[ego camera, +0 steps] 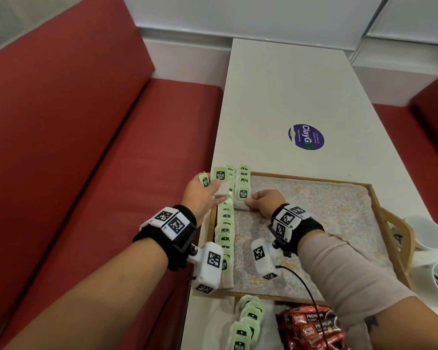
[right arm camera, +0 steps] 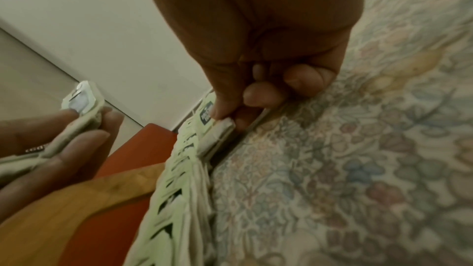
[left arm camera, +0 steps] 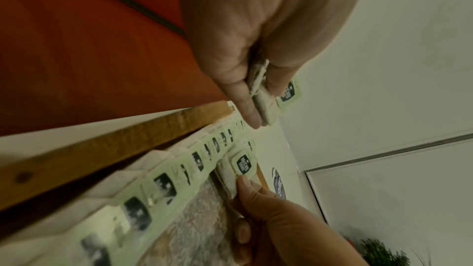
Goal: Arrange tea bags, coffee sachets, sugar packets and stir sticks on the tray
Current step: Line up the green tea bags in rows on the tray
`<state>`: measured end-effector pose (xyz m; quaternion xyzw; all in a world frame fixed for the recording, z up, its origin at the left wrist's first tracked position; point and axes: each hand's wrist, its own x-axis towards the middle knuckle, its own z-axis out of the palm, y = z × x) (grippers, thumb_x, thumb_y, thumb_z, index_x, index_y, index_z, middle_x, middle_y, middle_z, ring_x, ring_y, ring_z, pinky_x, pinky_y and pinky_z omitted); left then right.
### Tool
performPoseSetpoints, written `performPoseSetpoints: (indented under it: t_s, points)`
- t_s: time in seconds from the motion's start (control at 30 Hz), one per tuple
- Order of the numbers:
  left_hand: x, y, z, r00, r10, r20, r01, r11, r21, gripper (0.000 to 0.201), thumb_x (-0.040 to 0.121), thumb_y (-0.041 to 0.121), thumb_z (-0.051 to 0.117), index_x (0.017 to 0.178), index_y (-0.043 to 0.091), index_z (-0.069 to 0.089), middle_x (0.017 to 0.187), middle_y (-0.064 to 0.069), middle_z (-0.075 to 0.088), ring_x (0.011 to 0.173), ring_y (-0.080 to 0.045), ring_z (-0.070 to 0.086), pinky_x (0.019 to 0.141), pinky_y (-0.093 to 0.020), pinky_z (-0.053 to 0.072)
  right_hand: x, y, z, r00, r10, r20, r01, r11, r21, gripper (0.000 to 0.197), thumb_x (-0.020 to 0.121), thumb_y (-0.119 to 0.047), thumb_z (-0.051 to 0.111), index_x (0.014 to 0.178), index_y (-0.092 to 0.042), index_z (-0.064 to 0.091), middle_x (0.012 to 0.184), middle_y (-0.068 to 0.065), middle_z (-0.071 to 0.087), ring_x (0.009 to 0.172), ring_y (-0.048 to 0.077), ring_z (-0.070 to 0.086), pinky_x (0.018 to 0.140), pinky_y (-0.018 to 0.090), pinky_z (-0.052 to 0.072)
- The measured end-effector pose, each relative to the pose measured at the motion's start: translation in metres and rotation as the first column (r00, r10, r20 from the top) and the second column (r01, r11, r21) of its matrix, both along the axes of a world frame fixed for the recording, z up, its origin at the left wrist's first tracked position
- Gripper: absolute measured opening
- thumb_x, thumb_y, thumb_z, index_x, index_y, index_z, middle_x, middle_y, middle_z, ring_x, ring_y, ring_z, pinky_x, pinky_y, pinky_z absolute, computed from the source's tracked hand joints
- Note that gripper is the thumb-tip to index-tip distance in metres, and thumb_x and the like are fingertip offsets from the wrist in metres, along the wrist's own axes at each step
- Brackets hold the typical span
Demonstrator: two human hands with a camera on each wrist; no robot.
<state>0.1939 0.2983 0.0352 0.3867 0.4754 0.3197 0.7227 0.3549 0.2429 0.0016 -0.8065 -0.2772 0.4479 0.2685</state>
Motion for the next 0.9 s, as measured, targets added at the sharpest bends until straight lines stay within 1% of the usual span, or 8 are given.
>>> performPoseSetpoints:
  t_s: [0.1, 0.27, 0.43, 0.53, 0.6, 0.67, 0.77, 0.9]
  points:
    - [0.001, 0.000, 0.000, 1.000, 0.009, -0.004, -0.009, 1.000, -0.003, 0.028, 0.096, 0.002, 0.049, 0.123, -0.005, 0.047, 0.126, -0.027, 0.056, 0.093, -0.026, 0.061, 0.065, -0.023, 0.059, -0.001, 0.004, -0.002, 1.000, -0.005, 0.013, 0.005, 1.000, -0.022, 0.010, 0.085, -0.017, 0.070, 0.088, -0.009, 0.066, 0.066, 0.001, 0.058, 0.051, 0.011, 0.048, 0.046, 0.022, 0.044]
    - [0.001, 0.001, -0.001, 1.000, -0.001, -0.018, 0.002, 1.000, 0.004, 0.029, 0.096, 0.003, 0.050, 0.124, -0.004, 0.047, 0.126, -0.027, 0.055, 0.098, -0.029, 0.061, 0.068, -0.025, 0.059, -0.001, 0.010, -0.003, 0.999, 0.013, 0.051, -0.010, 0.998, -0.057, 0.022, 0.083, -0.015, 0.071, 0.068, -0.013, 0.056, 0.073, 0.007, 0.061, 0.055, 0.016, 0.050, 0.057, 0.029, 0.046]
    - [0.001, 0.002, -0.001, 1.000, -0.001, -0.022, 0.001, 1.000, -0.003, 0.028, 0.096, 0.004, 0.051, 0.123, -0.004, 0.048, 0.123, -0.024, 0.059, 0.105, -0.033, 0.063, 0.069, -0.027, 0.060, 0.001, 0.011, -0.003, 0.994, 0.039, 0.105, -0.033, 0.997, -0.067, 0.025, 0.081, -0.018, 0.073, 0.064, -0.016, 0.055, 0.070, 0.004, 0.062, 0.060, 0.017, 0.054, 0.073, 0.035, 0.053]
    - [0.001, 0.002, 0.000, 1.000, -0.005, -0.020, 0.005, 1.000, -0.001, 0.027, 0.096, 0.004, 0.050, 0.122, -0.004, 0.048, 0.122, -0.024, 0.059, 0.097, -0.028, 0.064, 0.067, -0.025, 0.059, 0.001, 0.012, -0.002, 0.989, 0.052, 0.137, -0.044, 0.997, -0.060, 0.025, 0.079, -0.019, 0.075, 0.065, -0.017, 0.055, 0.081, 0.009, 0.068, 0.071, 0.023, 0.059, 0.078, 0.037, 0.054]
    - [0.001, 0.003, -0.001, 1.000, -0.005, -0.019, 0.005, 1.000, 0.000, 0.026, 0.096, 0.004, 0.049, 0.121, -0.003, 0.049, 0.121, -0.023, 0.059, 0.090, -0.024, 0.064, 0.066, -0.024, 0.059, 0.000, 0.011, 0.000, 0.985, 0.036, 0.167, -0.029, 0.998, -0.048, 0.025, 0.077, -0.022, 0.077, 0.069, -0.018, 0.053, 0.087, 0.009, 0.069, 0.077, 0.025, 0.061, 0.077, 0.037, 0.054]
    - [0.001, 0.003, -0.001, 1.000, -0.004, -0.017, 0.004, 1.000, 0.000, 0.025, 0.096, 0.004, 0.049, 0.120, -0.003, 0.049, 0.119, -0.023, 0.060, 0.086, -0.023, 0.064, 0.066, -0.024, 0.059, -0.001, 0.010, 0.002, 0.982, 0.004, 0.191, -0.004, 1.000, -0.002, 0.028, 0.076, -0.024, 0.077, 0.071, -0.019, 0.050, 0.080, 0.004, 0.066, 0.071, 0.021, 0.060, 0.066, 0.032, 0.052]
    - [0.001, 0.003, -0.001, 1.000, -0.006, -0.008, 0.006, 1.000, 0.002, 0.020, 0.096, 0.005, 0.050, 0.116, 0.000, 0.050, 0.116, -0.022, 0.060, 0.085, -0.022, 0.065, 0.067, -0.025, 0.059, -0.004, 0.009, 0.005, 0.975, 0.020, 0.219, -0.037, 0.996, 0.076, 0.033, 0.076, -0.020, 0.076, 0.068, -0.020, 0.044, 0.068, -0.005, 0.056, 0.060, 0.011, 0.050, 0.052, 0.024, 0.037]
    - [0.002, 0.004, -0.001, 1.000, 0.004, -0.008, -0.005, 1.000, -0.023, 0.009, 0.096, 0.005, 0.050, 0.104, 0.003, 0.052, 0.109, -0.019, 0.059, 0.083, -0.022, 0.063, 0.064, -0.024, 0.059, -0.013, 0.010, 0.009, 0.969, 0.041, 0.245, -0.093, 0.974, 0.205, 0.029, 0.077, -0.018, 0.074, 0.066, -0.021, 0.047, 0.066, -0.006, 0.053, 0.063, 0.013, 0.050, 0.055, 0.024, 0.038]
